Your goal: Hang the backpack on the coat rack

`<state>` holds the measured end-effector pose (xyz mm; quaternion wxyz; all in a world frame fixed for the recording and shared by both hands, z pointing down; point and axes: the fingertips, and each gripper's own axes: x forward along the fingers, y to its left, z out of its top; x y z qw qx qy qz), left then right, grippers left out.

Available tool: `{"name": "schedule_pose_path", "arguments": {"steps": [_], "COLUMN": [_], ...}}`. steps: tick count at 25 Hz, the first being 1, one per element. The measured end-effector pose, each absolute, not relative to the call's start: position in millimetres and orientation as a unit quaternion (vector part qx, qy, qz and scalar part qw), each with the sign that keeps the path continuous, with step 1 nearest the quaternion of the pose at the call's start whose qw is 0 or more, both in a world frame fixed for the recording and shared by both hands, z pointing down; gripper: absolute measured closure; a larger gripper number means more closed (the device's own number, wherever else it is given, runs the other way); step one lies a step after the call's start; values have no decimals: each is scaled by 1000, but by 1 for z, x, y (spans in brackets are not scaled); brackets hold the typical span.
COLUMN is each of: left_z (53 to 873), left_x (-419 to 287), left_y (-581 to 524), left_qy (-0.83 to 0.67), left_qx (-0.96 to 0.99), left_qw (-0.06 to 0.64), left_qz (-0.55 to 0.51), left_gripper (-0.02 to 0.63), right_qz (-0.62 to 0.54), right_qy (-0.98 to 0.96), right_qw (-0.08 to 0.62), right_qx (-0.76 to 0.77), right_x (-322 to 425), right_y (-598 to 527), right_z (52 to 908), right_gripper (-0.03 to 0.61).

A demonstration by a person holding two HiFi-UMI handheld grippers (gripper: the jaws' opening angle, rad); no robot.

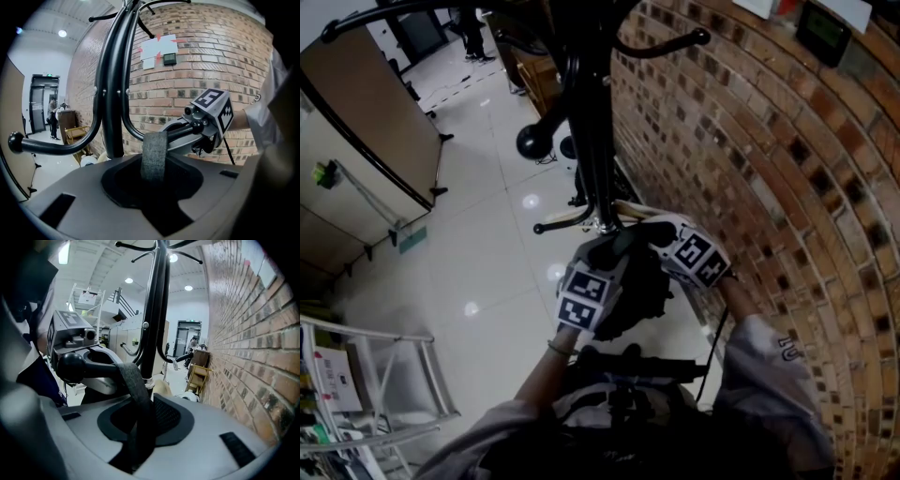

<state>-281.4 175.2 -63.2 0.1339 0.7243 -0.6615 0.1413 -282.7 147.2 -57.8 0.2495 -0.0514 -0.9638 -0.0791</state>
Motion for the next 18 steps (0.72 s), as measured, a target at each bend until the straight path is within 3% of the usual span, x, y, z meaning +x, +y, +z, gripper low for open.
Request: {"name": "schedule_pose_path", "arguments": {"steps": [4, 6, 13, 18], "left_z": [-63, -64, -69, -80], "left_x": [-282, -281, -280, -277], "left_y": [177, 180, 188, 201], "left_qy": [-656, -654, -646, -638], "left_qx": [728, 729, 734, 746], "left_qw": [138, 143, 153, 141], "left_qz": [142, 142, 140, 127], "left_gripper": [494, 489, 470, 463], "right_qz": [-74, -64, -46, 6], "right_qy": [-966, -966, -965, -972], "right_qw": [247, 249, 257, 211], "right_qx": [-17, -6, 37, 100], "right_x": [-279, -273, -237, -213], "right_y": [149, 148, 148, 154], "right_z": [-58, -58, -53, -63], "right_gripper": [483, 443, 437, 440]}}
